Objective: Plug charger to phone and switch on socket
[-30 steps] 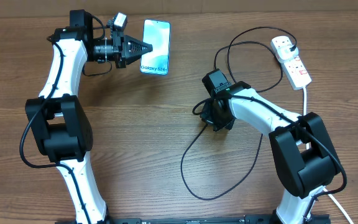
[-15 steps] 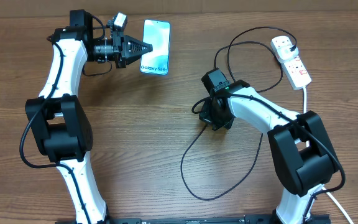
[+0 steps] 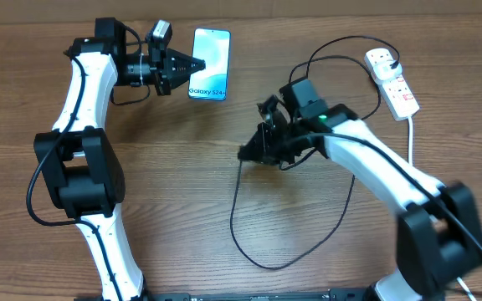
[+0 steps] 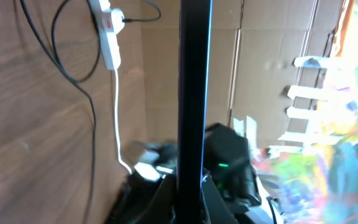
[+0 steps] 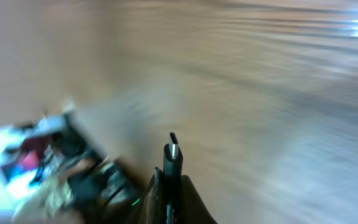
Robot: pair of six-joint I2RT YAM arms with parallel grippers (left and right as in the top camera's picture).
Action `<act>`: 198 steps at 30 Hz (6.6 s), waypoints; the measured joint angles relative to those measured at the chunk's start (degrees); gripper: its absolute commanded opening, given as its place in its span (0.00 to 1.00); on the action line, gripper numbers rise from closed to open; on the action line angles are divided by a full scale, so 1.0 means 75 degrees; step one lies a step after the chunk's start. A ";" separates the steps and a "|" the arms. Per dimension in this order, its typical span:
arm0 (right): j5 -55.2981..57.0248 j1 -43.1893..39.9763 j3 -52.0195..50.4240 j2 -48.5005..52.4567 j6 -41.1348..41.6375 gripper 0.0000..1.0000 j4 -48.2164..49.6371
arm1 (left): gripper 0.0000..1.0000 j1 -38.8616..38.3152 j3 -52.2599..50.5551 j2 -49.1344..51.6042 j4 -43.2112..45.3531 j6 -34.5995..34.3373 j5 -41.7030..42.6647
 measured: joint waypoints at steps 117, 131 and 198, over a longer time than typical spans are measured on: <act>-0.1696 0.0017 0.0015 -0.0507 0.2515 0.04 0.3503 | 0.04 -0.0361 0.0000 0.0000 -0.1556 0.0810 0.0117; -0.1638 0.0280 0.0015 -0.0507 0.2611 0.04 0.3541 | 0.04 -0.0364 0.0000 0.0000 -0.1553 0.0810 0.0117; -0.1320 0.0251 0.0015 -0.0507 0.2632 0.04 0.3657 | 0.04 -0.0364 0.0000 0.0000 -0.1684 0.0819 0.0117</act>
